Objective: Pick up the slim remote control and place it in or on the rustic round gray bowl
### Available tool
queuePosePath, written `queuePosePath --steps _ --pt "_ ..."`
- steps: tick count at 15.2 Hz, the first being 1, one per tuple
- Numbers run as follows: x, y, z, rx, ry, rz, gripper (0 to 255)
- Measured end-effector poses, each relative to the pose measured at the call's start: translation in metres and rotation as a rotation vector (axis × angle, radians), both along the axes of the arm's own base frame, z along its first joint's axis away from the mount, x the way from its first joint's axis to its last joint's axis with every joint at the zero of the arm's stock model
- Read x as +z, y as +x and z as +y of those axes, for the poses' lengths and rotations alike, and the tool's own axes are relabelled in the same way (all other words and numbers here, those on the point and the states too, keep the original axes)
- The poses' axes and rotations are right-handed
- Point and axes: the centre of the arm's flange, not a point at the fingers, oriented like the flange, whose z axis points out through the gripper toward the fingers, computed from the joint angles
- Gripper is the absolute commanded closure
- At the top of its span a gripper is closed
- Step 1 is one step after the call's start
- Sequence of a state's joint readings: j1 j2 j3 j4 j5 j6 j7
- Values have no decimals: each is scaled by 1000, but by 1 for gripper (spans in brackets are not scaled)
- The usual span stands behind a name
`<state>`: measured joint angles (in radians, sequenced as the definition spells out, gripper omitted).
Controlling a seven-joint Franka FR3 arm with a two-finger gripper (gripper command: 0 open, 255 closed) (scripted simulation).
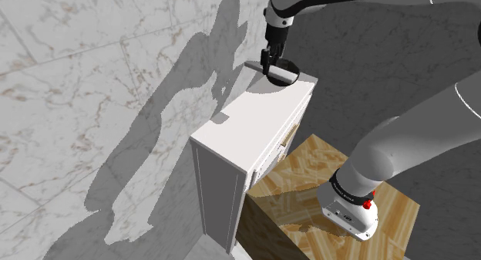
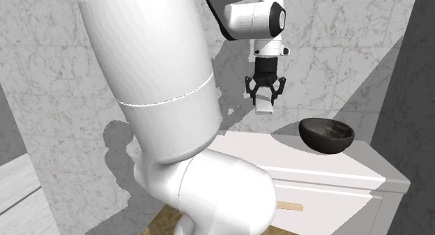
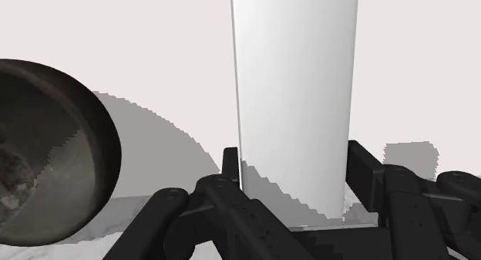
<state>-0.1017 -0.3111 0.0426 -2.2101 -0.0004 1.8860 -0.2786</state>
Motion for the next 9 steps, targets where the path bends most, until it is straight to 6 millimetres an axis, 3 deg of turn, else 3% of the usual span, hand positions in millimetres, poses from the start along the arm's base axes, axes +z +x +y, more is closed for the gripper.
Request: queuePosePath --steps 9 --pt "1 40 -111 0 0 0 255"
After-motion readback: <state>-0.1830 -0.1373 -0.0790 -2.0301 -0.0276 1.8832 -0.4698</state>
